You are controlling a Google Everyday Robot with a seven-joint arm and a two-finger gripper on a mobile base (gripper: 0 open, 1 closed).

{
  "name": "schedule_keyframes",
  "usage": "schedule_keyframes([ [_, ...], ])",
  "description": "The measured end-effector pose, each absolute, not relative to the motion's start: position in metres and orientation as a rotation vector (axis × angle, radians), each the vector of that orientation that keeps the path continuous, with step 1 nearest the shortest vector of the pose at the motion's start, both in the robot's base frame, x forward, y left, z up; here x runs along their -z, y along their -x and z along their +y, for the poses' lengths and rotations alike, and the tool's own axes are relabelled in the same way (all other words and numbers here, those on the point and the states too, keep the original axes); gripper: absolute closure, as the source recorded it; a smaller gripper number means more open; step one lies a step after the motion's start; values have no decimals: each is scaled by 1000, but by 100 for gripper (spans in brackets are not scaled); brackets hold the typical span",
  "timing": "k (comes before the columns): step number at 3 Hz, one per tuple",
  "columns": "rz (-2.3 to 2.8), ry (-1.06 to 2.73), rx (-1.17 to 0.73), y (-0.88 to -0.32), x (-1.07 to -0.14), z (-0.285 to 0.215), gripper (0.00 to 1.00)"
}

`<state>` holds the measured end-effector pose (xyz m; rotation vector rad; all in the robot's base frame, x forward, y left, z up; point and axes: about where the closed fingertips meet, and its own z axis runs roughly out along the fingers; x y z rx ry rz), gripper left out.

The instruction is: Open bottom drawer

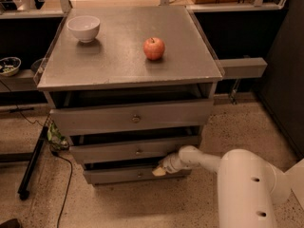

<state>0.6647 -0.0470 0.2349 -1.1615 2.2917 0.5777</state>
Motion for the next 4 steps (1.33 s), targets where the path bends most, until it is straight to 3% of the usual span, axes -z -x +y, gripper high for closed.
schedule_keyframes([
  [2,2292,1162,-578,-665,-235,-47,100],
  [3,2292,1162,-578,-665,-235,-47,0],
  [4,2292,1162,-578,-665,-235,-47,0],
])
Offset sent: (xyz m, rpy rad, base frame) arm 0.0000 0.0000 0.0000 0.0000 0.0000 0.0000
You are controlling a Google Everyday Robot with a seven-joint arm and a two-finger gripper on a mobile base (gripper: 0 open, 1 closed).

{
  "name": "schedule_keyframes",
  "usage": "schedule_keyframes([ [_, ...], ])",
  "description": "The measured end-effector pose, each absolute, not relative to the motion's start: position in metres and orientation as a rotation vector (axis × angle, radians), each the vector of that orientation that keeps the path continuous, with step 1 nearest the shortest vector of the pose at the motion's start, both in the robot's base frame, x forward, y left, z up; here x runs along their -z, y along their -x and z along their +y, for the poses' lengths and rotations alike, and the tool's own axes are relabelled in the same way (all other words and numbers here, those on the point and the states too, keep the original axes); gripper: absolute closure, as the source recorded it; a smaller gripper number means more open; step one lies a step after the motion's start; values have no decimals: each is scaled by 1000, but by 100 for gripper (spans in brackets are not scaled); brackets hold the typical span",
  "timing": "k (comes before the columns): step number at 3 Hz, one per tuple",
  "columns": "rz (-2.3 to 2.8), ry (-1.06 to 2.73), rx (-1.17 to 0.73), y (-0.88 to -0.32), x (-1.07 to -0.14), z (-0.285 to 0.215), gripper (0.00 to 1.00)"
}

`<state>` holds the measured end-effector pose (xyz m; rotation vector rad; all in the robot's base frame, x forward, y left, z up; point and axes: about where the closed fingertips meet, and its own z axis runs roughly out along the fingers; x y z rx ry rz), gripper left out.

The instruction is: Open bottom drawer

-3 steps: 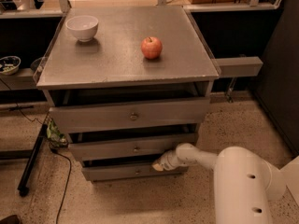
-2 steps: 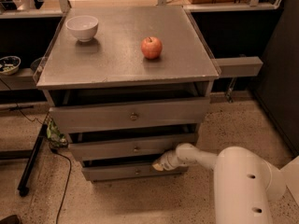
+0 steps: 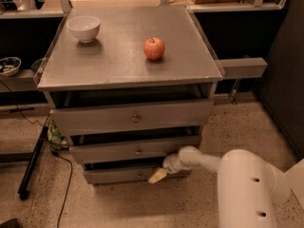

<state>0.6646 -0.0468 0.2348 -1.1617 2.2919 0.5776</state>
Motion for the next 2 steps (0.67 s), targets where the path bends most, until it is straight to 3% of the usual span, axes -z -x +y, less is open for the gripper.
schedule_keyframes([
  [2,2356,1250,-395,-663,-228,-48,0],
])
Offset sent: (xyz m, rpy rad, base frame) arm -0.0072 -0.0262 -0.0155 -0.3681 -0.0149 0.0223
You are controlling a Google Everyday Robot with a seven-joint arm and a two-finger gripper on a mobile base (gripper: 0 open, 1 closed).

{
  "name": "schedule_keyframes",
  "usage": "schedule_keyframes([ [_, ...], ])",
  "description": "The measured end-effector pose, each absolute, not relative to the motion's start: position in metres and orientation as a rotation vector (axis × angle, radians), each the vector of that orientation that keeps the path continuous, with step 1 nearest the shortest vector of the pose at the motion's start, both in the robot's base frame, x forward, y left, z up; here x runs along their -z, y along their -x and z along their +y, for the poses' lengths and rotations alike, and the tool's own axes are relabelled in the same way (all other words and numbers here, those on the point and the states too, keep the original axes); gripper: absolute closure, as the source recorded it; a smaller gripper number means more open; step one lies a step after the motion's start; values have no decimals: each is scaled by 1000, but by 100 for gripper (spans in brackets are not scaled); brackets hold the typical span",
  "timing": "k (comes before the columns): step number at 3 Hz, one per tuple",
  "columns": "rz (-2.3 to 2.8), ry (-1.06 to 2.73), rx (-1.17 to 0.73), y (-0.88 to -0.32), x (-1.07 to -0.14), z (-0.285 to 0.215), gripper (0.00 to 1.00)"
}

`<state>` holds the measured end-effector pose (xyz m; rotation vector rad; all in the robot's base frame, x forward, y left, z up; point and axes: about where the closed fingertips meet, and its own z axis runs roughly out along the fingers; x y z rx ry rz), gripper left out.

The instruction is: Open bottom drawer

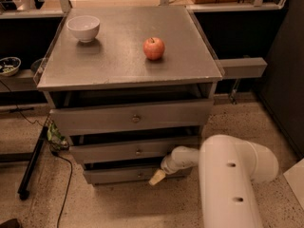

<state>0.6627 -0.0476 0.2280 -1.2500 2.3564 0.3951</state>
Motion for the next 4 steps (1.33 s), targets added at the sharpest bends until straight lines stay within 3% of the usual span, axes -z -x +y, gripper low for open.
schedule_keyframes([
  [2,2403,1299,-301,-656,-219,-58,0],
  [4,2403,1299,-301,-656,-219,-58,42],
])
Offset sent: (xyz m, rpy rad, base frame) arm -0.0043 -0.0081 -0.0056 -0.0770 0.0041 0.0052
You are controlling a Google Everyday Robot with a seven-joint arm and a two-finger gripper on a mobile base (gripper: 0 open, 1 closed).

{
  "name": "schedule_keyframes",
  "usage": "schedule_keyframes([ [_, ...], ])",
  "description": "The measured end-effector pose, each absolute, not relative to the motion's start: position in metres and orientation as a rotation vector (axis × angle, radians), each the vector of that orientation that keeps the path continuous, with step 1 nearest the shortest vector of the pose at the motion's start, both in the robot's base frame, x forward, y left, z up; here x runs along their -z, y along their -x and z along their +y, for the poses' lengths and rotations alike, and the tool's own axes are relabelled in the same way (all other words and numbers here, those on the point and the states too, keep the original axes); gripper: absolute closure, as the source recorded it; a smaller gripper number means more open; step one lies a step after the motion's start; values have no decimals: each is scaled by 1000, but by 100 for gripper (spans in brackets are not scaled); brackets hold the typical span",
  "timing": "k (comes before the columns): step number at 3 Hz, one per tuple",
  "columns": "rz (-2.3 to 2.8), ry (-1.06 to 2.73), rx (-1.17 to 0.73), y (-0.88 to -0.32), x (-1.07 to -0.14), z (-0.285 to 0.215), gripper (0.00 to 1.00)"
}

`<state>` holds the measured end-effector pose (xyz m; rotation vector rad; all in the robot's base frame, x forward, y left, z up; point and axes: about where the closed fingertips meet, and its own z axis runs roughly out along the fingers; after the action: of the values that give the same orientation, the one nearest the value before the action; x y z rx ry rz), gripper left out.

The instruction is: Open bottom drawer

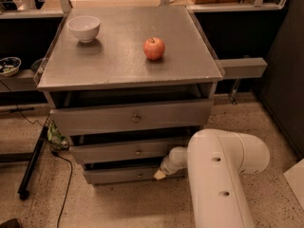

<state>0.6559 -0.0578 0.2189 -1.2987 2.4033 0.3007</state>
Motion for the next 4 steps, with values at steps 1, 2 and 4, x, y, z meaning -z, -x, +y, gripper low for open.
schedule_keyframes([
  [1,2403,1299,-301,-656,-219,-58,73],
  [2,2403,1299,-301,-656,-219,-58,96],
  [4,2403,1299,-301,-658,-221,-59,100],
])
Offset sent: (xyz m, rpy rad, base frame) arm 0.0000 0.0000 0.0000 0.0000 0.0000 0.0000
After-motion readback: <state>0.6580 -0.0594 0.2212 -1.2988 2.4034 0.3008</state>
